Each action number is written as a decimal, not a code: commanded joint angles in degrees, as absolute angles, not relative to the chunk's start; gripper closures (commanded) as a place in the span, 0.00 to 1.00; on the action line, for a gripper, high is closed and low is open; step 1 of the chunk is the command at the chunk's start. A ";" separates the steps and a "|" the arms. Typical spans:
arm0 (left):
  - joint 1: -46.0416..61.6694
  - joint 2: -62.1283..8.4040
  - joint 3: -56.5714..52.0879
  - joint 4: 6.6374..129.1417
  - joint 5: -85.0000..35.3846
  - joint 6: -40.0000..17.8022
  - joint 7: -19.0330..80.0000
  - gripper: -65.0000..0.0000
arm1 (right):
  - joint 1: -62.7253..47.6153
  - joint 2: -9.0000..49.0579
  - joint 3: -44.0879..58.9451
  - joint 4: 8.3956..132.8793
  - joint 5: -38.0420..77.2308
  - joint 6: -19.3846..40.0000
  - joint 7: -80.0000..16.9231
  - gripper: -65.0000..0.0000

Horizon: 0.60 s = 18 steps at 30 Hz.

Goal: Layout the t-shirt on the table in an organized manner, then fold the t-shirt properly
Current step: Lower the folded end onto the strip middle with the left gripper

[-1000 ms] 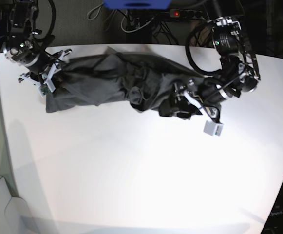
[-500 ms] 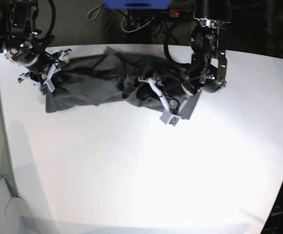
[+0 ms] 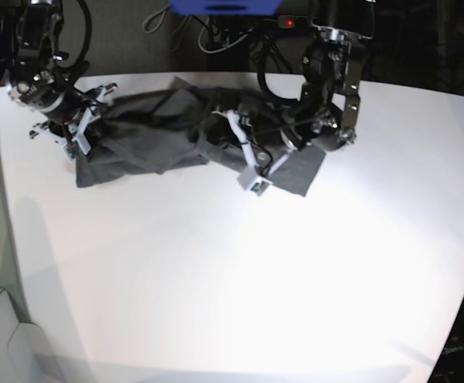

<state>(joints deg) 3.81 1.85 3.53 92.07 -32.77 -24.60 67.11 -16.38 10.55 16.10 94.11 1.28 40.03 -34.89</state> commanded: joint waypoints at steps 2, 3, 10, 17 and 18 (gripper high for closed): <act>2.86 1.63 3.56 95.16 -33.89 -24.84 66.51 0.95 | -16.31 10.95 16.22 94.46 0.31 40.00 -35.74 0.70; 2.86 0.92 3.56 96.48 -33.89 -24.84 66.15 0.95 | -16.31 10.95 16.22 94.46 0.31 40.00 -35.74 0.70; 3.12 0.40 -9.19 104.04 -33.89 -25.01 66.68 0.63 | -16.31 11.12 16.22 94.46 0.31 40.00 -35.74 0.69; 2.95 -4.44 -23.78 99.12 -33.98 -25.63 67.65 0.52 | -16.31 11.12 16.22 94.46 0.31 40.00 -35.82 0.69; 2.95 -4.88 -24.40 97.19 -33.98 -25.63 67.65 0.52 | -16.31 11.12 16.22 94.46 0.31 40.00 -35.82 0.69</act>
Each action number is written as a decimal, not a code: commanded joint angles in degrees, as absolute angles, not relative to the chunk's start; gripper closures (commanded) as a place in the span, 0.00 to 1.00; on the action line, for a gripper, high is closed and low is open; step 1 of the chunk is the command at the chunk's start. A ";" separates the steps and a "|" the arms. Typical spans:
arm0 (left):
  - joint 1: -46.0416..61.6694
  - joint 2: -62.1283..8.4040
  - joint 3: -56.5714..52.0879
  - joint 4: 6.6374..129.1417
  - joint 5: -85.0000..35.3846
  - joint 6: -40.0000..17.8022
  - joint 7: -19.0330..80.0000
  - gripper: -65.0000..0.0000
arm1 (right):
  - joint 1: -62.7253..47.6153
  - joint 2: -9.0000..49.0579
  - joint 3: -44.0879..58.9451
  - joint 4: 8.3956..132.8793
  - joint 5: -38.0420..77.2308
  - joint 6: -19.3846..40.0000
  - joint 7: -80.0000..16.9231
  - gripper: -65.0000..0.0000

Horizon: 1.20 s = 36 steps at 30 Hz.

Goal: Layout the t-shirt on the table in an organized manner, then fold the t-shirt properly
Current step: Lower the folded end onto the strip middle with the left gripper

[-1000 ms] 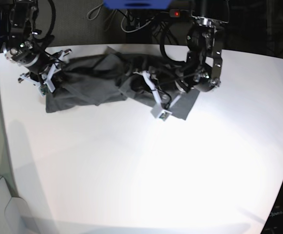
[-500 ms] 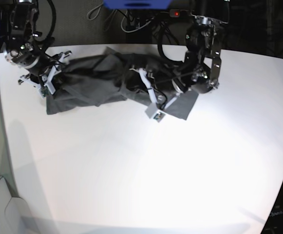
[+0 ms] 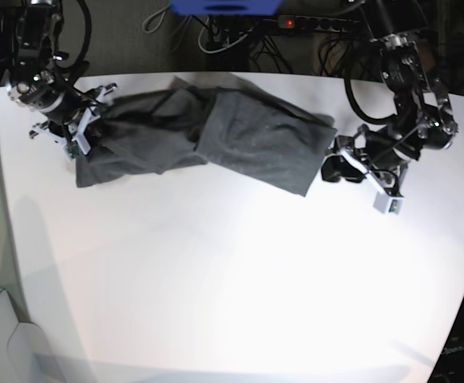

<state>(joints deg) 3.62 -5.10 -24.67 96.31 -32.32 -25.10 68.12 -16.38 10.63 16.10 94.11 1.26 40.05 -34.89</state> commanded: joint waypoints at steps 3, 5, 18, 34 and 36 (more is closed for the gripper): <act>2.95 -5.76 -24.84 94.37 -33.98 -25.63 67.65 0.52 | -16.31 11.12 16.22 94.46 0.31 40.00 -35.82 0.69; 3.03 -5.49 -24.84 93.67 -33.98 -25.63 67.82 0.51 | -16.31 11.12 16.22 94.46 0.31 40.00 -35.82 0.69; 2.95 -4.35 -24.40 93.05 -34.95 -25.63 67.30 0.37 | -16.66 11.30 16.22 94.46 0.31 40.00 -35.82 0.69; -1.54 -4.09 -18.95 80.13 -35.03 -25.63 67.30 0.37 | -16.40 11.21 16.22 94.46 0.31 40.00 -35.91 0.69; -1.54 -4.09 -18.95 79.87 -34.95 -25.63 67.30 0.45 | -16.40 11.30 16.22 94.46 0.31 40.00 -35.91 0.69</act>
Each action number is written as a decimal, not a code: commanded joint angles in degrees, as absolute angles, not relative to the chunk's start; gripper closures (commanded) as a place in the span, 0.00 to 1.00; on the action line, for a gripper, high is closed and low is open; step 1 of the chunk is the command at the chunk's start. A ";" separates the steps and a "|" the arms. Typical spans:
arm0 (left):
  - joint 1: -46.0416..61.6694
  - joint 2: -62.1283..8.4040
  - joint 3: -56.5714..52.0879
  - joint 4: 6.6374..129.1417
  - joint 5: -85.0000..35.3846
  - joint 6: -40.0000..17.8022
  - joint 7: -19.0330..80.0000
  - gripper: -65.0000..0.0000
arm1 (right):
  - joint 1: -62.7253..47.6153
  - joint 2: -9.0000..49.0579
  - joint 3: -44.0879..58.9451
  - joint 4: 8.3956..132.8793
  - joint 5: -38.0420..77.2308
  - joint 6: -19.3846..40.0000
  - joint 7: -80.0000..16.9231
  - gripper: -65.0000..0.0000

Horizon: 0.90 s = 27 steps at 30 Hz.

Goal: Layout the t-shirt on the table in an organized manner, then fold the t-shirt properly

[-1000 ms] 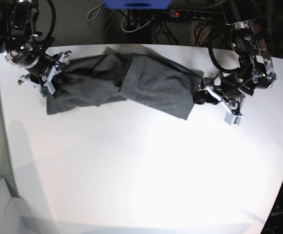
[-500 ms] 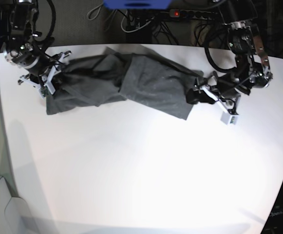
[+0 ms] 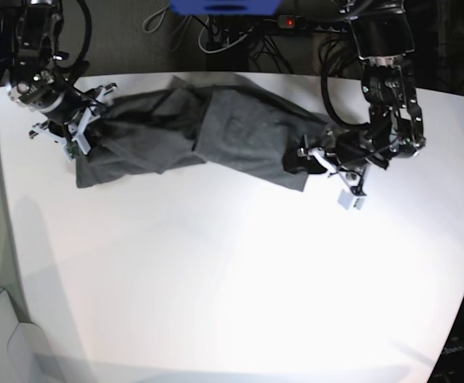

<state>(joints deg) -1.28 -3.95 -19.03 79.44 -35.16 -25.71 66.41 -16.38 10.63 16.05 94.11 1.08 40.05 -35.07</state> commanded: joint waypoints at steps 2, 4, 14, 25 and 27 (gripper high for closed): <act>-1.63 -4.09 -18.95 79.08 -34.95 -25.63 67.30 0.60 | -16.40 11.30 16.22 94.46 0.31 40.00 -35.91 0.69; -1.63 -4.26 -18.95 78.20 -34.95 -25.63 67.30 0.81 | -16.40 11.30 16.22 94.46 0.31 40.00 -35.91 0.69; 0.66 -6.73 -19.56 77.85 -35.30 -25.54 67.30 1.00 | -14.81 11.38 16.48 93.67 -0.75 40.00 -36.00 0.69; 1.36 -7.52 -19.56 77.93 -35.38 -25.54 67.21 1.00 | -16.57 10.95 16.66 102.02 -3.21 40.00 -36.09 0.69; 1.36 -7.43 -19.56 77.93 -35.38 -25.54 67.21 1.00 | -16.92 10.95 16.48 104.75 -3.21 40.00 -36.18 0.69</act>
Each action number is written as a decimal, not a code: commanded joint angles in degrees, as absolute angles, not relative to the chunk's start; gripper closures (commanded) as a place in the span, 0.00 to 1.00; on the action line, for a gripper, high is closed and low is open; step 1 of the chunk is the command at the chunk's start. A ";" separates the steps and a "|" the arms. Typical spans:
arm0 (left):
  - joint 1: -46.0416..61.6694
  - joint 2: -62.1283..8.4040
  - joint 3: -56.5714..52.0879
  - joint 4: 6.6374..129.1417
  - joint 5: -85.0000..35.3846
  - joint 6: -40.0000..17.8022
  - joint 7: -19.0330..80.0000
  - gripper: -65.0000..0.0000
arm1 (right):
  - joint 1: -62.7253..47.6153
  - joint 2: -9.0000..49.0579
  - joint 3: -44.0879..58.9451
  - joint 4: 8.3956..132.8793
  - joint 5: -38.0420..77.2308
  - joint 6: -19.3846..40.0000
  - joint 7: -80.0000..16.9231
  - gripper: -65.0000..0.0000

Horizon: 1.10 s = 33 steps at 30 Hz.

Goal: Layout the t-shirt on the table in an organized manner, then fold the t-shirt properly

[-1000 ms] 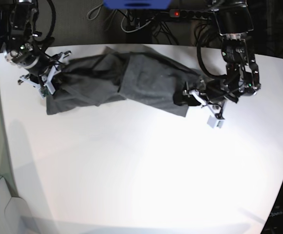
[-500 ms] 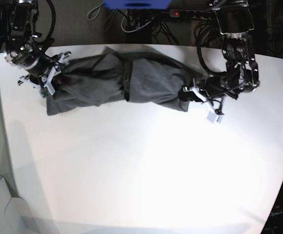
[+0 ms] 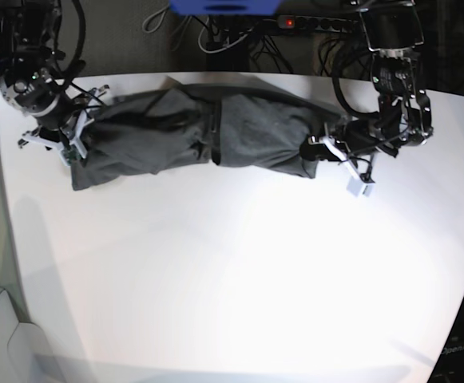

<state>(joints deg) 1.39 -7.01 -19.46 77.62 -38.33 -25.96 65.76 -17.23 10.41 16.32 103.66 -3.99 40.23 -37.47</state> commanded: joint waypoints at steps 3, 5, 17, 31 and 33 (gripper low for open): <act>1.27 -7.34 -19.56 77.93 -35.38 -25.54 67.21 1.00 | -16.92 10.86 16.48 107.21 -3.21 40.00 -38.11 0.69; 1.27 -7.34 -19.56 77.93 -35.38 -25.54 67.21 0.99 | -16.31 10.86 16.75 107.47 -3.21 40.00 -40.31 0.63; 1.45 -7.34 -19.56 77.93 -35.38 -25.54 67.21 0.99 | -10.77 10.07 16.84 105.10 -3.21 40.00 -47.87 0.26; 1.36 -7.43 -19.56 77.93 -35.38 -25.54 67.21 0.99 | -8.57 9.80 16.92 94.02 -3.21 40.00 -47.16 0.27; 1.36 -7.43 -19.56 77.93 -35.38 -25.54 67.21 0.99 | -8.66 9.71 16.92 94.02 -3.21 40.00 -47.16 0.31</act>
<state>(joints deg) 1.39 -6.96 -19.46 77.65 -38.22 -25.96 65.73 -8.62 9.32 16.86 93.73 -2.57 40.03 -46.33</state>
